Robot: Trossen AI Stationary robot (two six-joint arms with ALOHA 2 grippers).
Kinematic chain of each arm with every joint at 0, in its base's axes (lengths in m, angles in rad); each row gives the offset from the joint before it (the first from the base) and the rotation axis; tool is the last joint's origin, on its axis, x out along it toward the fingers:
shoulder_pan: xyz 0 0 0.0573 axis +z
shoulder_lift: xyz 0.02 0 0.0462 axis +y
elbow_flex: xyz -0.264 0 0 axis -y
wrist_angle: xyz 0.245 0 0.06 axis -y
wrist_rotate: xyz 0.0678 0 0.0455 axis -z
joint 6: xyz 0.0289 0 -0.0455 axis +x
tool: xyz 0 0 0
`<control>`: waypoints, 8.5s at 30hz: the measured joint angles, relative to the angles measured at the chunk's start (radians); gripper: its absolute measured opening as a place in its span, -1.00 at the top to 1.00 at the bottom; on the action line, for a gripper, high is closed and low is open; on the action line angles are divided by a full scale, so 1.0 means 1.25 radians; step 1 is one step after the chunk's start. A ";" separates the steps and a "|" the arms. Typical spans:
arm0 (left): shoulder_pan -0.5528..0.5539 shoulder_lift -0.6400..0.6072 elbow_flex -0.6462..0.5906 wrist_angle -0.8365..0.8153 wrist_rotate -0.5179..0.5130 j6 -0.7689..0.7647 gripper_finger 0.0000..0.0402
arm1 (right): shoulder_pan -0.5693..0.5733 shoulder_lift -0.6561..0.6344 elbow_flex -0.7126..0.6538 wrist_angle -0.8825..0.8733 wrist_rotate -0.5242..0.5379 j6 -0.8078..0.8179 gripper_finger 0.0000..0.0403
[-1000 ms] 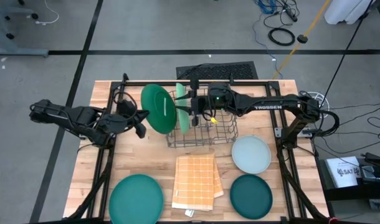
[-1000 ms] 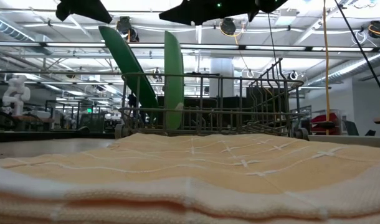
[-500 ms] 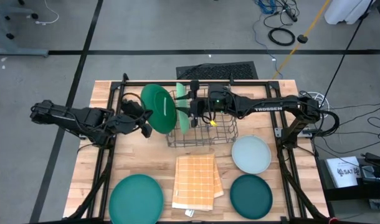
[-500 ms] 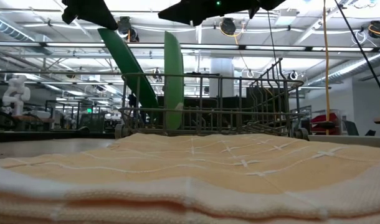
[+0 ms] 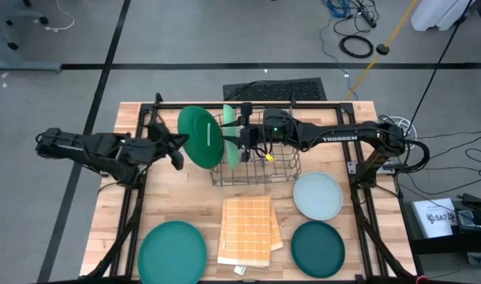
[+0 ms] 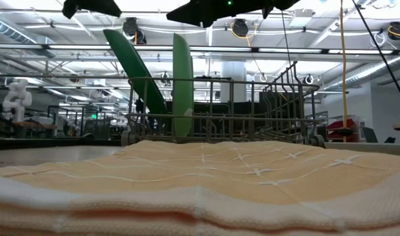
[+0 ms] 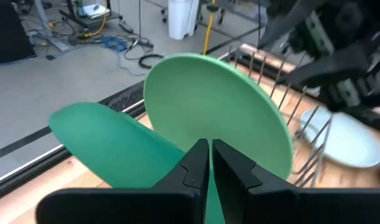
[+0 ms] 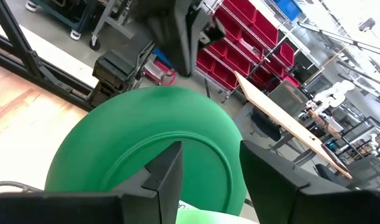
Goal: Sort dishes
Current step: Adjust the position of the plates in the dish rack
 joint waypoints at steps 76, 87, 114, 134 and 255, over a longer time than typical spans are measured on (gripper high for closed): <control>0.077 -0.261 -0.308 0.286 0.171 -0.168 0.00 | 0.037 -0.042 0.001 -0.048 0.045 0.000 0.24; 0.091 -0.219 -0.308 0.390 0.179 -0.070 0.00 | 0.037 -0.041 0.001 -0.141 0.103 0.034 0.24; 0.091 -0.035 -0.308 0.507 0.150 -0.049 0.03 | 0.047 -0.041 0.000 -0.113 0.104 -0.001 0.24; 0.091 0.007 -0.308 0.654 0.106 0.062 0.90 | 0.047 -0.041 0.000 -0.115 0.104 0.000 0.24; 0.091 -0.121 -0.314 0.636 0.096 0.118 0.47 | 0.001 -0.022 0.000 -0.222 0.304 0.175 0.24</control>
